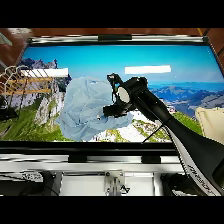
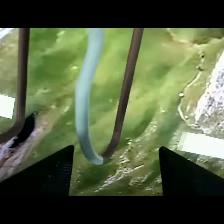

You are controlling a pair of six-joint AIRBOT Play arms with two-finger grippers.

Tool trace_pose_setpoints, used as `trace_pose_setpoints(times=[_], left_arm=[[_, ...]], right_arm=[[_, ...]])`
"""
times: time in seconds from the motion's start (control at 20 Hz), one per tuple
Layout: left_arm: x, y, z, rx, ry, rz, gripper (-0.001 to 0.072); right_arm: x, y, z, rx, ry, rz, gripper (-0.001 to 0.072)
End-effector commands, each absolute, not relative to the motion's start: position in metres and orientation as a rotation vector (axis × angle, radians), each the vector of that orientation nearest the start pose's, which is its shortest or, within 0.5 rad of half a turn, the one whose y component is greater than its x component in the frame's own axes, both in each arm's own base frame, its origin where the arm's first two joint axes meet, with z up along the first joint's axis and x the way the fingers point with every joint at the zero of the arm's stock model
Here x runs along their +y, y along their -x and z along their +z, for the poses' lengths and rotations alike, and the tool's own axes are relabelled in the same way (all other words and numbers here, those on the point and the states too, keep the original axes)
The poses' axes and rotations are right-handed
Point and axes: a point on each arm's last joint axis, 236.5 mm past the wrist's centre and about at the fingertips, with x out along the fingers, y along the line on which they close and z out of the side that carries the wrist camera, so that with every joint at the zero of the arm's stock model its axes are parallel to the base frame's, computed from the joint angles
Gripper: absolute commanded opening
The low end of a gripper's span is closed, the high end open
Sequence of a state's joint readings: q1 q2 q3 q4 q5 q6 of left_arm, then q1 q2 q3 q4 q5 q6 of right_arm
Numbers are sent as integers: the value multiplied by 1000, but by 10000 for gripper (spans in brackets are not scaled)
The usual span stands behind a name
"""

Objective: Fold the shirts.

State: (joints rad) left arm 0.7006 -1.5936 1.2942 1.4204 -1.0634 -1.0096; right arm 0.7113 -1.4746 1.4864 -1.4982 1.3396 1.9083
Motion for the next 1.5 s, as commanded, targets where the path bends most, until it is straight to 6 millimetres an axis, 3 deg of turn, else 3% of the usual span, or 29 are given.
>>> trace_pose_setpoints(times=[0.0,0.25,0.35,0.4,0.55,0.65,0.95,1.15,1.45], left_arm=[[257,-351,-83,1338,152,147,517],[256,-357,-98,1332,175,144,446],[260,-364,-96,1304,168,156,335],[261,-367,-96,1290,169,161,332],[261,-374,-93,1256,183,169,118],[260,-376,-92,1248,191,167,53],[242,-392,-70,1191,189,121,52],[235,-398,-34,1141,151,119,51],[257,-395,75,1021,48,246,51]], right_arm=[[290,-310,33,1380,127,410,58],[290,-308,33,1388,120,411,58],[290,-307,32,1393,120,407,58],[289,-307,32,1394,121,407,58],[289,-307,32,1394,121,407,58],[288,-304,32,1405,126,403,58],[282,-302,30,1420,145,388,59],[278,-305,30,1412,159,376,59],[256,-317,41,1355,225,316,58]])
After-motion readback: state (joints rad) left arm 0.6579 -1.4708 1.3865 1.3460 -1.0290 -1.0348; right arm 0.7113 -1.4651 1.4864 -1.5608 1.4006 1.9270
